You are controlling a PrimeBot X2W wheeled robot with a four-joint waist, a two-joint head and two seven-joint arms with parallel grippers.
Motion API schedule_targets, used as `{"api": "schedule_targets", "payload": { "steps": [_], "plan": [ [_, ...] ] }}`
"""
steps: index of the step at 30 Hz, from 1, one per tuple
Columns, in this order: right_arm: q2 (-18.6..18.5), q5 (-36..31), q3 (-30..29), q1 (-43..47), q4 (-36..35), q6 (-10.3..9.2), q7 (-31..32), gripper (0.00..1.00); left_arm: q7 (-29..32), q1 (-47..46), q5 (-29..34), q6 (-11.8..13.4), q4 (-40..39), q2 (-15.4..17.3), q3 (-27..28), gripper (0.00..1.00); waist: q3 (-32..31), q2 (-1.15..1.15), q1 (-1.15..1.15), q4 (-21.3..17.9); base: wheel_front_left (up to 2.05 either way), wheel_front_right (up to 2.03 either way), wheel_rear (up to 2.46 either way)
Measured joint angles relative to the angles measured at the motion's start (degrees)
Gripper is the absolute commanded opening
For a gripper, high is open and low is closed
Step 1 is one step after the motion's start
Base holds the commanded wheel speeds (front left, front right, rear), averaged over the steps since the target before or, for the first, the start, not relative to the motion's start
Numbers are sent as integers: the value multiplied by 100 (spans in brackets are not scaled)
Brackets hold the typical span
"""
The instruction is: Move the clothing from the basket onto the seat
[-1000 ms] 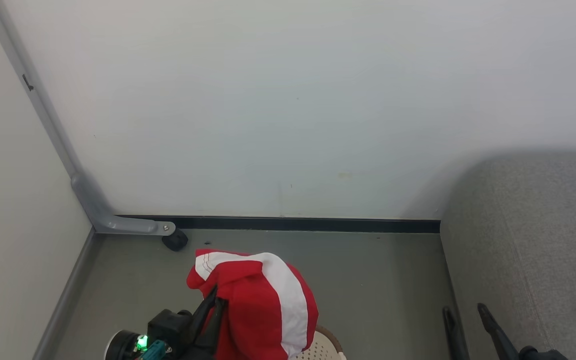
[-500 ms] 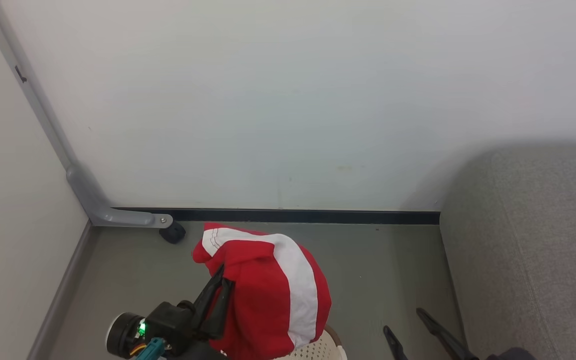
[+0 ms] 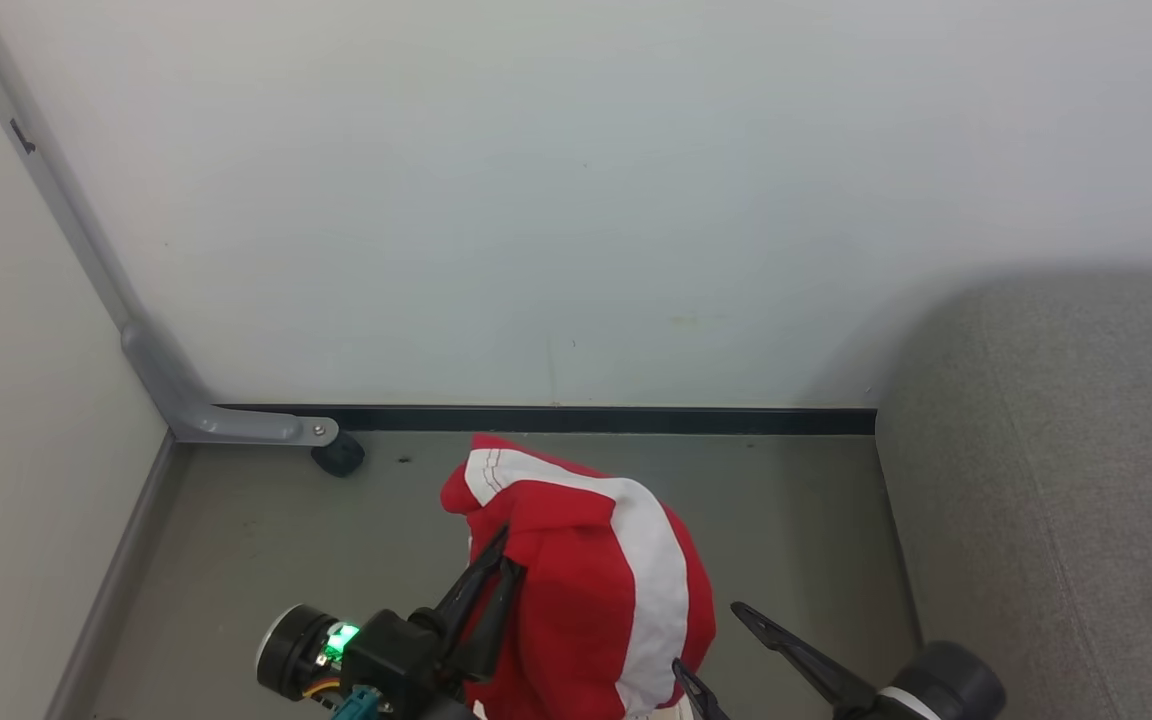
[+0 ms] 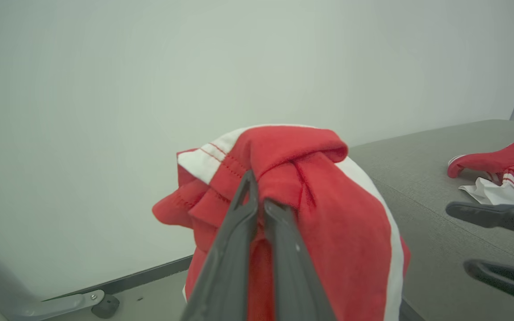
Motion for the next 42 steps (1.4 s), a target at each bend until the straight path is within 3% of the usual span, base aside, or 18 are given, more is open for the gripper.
{"api": "schedule_targets", "payload": {
  "steps": [12,25,42],
  "plan": [
    [230,-400,263,-655,625,0,0,100,0,-227,45,-7,-277,69,-695,0,63,0,0,35,0,0,0],
    [637,-549,486,-982,1180,-3,-1,100,-1,-617,-82,-8,-453,390,-1762,0,64,0,0,128,0,0,0],
    [928,-520,154,-1225,1820,-739,-1,100,-1,-686,-416,-8,-575,510,-2189,0,47,0,0,157,0,0,0]
  ]
}}
